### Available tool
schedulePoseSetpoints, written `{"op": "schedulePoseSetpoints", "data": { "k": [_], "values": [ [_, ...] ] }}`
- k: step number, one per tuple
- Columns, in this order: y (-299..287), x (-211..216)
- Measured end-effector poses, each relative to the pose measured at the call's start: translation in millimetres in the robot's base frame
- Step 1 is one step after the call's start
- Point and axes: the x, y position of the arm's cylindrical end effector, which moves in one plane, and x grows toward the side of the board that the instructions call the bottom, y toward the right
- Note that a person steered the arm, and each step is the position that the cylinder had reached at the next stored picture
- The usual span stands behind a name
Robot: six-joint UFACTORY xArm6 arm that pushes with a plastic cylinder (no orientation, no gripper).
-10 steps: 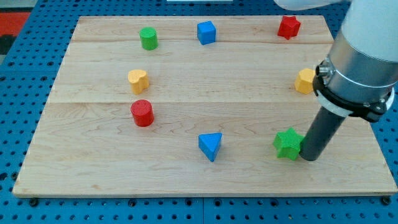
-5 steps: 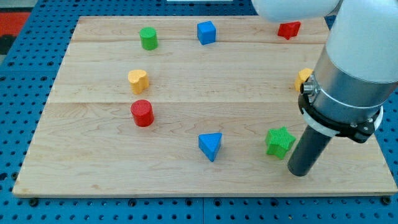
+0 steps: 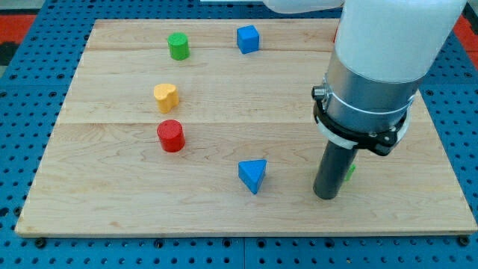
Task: Move the green star towards the center right
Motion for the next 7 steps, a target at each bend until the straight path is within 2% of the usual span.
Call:
{"op": "schedulePoseSetpoints", "data": {
  "k": [7],
  "values": [
    [26, -21]
  ]
}}
